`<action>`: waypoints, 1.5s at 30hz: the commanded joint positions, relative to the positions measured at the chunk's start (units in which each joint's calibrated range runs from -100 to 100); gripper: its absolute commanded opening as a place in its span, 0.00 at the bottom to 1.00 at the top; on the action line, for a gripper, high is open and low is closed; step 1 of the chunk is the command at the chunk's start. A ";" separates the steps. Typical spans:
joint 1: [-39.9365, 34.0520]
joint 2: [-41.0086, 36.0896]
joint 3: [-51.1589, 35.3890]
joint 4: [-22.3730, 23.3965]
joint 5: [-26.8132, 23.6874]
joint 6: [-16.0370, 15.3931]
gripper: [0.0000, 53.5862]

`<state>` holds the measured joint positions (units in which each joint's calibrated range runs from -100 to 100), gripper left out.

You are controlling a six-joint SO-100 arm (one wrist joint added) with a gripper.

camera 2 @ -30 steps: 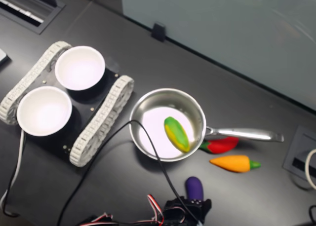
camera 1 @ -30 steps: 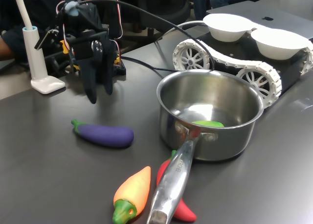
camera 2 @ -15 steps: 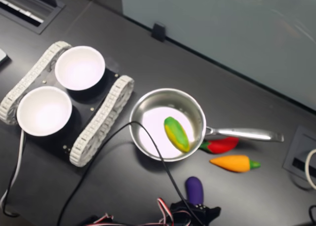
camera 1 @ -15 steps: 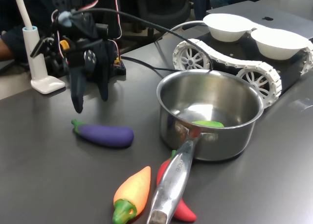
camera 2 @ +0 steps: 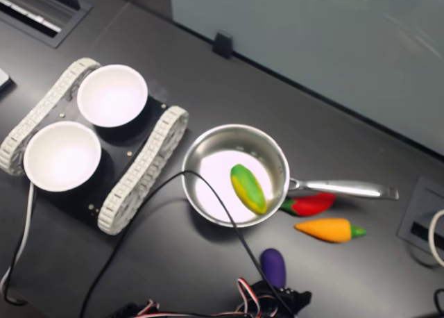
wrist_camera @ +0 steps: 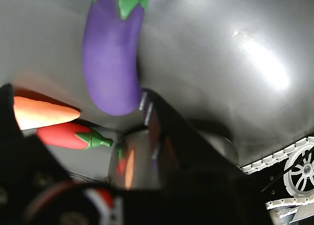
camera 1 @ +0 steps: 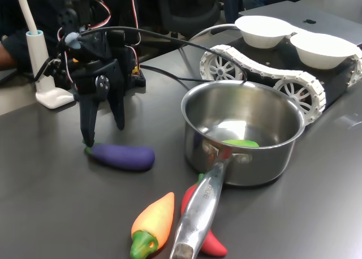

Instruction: Pick up the brinjal and place them in the pan

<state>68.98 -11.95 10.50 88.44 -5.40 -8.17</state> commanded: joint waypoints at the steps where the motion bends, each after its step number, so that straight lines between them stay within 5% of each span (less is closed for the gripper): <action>1: -0.74 -0.15 -0.55 -2.60 -0.54 -0.65 0.74; 45: -3.95 13.18 -3.64 -6.18 0.68 -0.48 0.65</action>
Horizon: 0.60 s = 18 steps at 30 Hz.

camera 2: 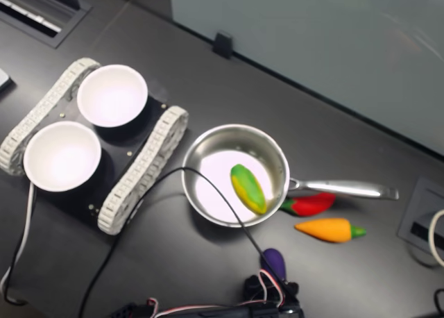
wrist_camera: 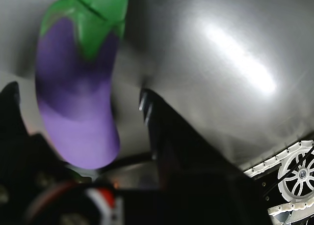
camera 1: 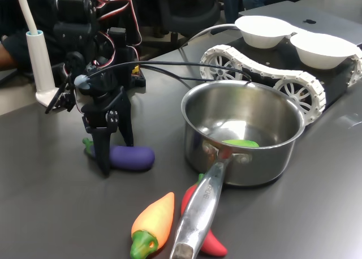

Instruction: Pick up the brinjal and place them in the pan

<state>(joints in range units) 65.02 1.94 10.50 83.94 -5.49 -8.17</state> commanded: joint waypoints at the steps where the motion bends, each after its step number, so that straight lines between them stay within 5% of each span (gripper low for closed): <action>1: 0.01 -0.54 -3.64 -1.68 0.93 -0.48 0.62; 18: 0.35 -1.22 0.82 -7.73 0.98 -0.48 0.30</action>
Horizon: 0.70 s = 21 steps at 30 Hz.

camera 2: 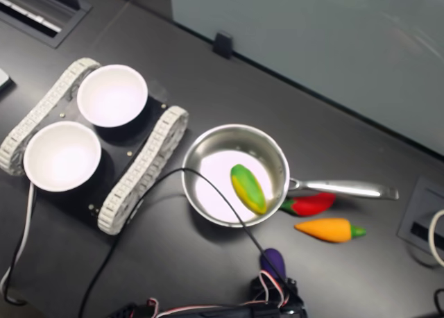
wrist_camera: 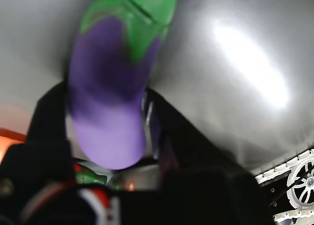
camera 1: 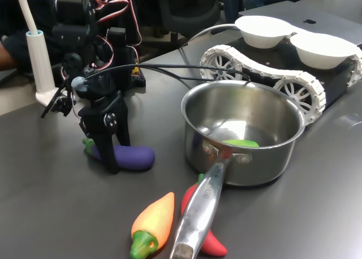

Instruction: Pick up the brinjal and place them in the pan

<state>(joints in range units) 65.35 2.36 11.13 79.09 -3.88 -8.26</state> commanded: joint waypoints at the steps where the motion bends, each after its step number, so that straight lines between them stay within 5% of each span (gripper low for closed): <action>1: 0.14 -1.64 0.27 -2.89 -0.68 -0.39 0.29; 16: 0.02 -5.86 5.45 -5.70 -0.20 -0.56 0.17; 21: -0.90 -9.23 9.09 -7.41 0.93 -0.64 0.02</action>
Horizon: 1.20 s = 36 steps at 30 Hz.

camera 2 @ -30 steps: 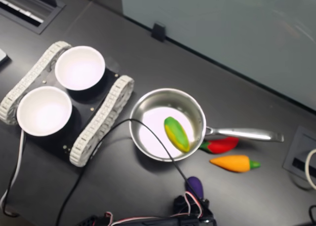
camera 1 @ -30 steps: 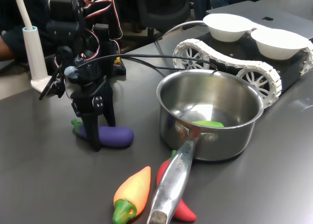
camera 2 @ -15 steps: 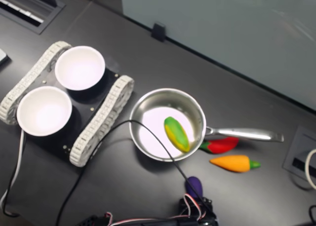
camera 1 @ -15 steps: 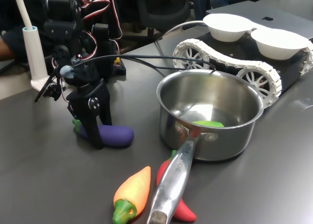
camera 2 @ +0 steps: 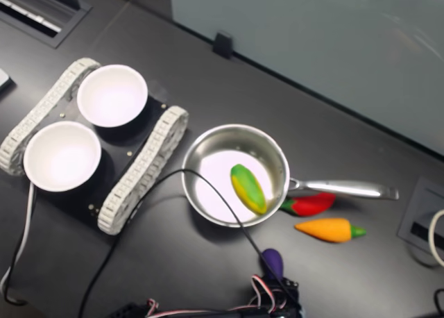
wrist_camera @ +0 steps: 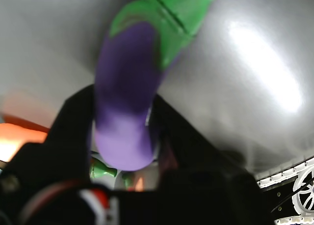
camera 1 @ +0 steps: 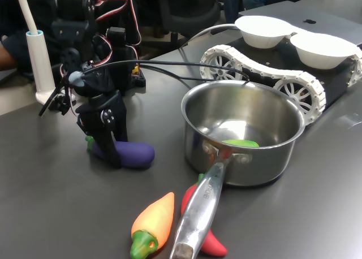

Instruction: Pick up the brinjal and place them in the pan

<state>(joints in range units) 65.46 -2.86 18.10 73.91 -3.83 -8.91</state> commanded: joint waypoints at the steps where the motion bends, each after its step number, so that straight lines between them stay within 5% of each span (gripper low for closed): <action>1: -1.24 -4.86 3.03 -2.82 0.73 0.00 0.00; 11: 0.14 -11.69 8.39 -4.52 -0.78 0.00 0.00; 36: 7.59 -21.14 -0.06 5.88 2.69 0.17 0.00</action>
<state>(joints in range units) 71.07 -17.17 24.62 78.33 -1.93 -8.17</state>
